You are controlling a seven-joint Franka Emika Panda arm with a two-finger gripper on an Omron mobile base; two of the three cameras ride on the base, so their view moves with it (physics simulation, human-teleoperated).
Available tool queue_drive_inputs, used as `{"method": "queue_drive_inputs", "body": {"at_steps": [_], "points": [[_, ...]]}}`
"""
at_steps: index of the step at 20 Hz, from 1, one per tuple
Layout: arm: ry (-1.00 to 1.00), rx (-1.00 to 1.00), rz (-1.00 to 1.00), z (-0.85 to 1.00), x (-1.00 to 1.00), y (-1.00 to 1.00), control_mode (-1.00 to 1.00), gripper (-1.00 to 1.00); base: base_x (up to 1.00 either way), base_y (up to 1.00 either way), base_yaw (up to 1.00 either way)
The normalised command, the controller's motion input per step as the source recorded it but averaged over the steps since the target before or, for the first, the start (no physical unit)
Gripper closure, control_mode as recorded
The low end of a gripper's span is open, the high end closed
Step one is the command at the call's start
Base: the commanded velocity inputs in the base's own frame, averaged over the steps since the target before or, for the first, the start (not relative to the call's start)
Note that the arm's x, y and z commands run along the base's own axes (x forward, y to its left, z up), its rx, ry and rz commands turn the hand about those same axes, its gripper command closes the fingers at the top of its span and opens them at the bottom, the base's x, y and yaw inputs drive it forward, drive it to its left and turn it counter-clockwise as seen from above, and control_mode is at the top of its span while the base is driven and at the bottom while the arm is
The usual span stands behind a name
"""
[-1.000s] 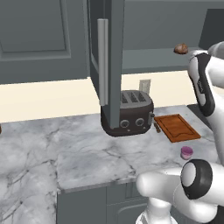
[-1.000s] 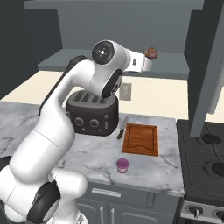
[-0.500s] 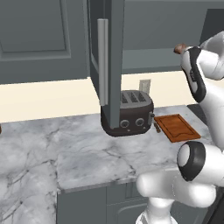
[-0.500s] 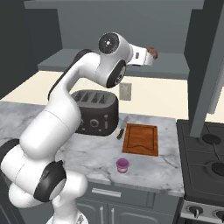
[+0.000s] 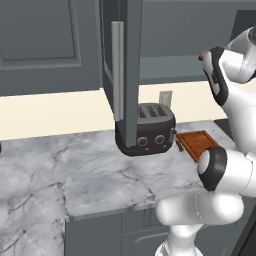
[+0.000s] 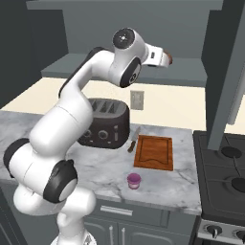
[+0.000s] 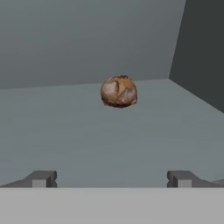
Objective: Pick the bread, place it on the cutting board, pick the jam, place it on the counter, and close the cabinet.
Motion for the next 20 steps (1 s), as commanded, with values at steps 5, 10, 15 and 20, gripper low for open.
{"method": "queue_drive_inputs", "body": {"at_steps": [5,10,15,20], "points": [[0.0,0.0,0.0,-0.05,0.21,-0.04,-1.0,-1.0,0.0,0.0,0.0],[0.0,0.0,0.0,-0.18,0.24,-0.05,-1.0,-1.0,0.0,0.0,0.0],[0.0,0.0,0.0,-0.2,0.25,-0.09,-1.0,-1.0,0.0,0.0,0.0],[0.0,0.0,0.0,0.0,0.28,-0.19,-1.0,-1.0,0.0,0.0,0.0]]}}
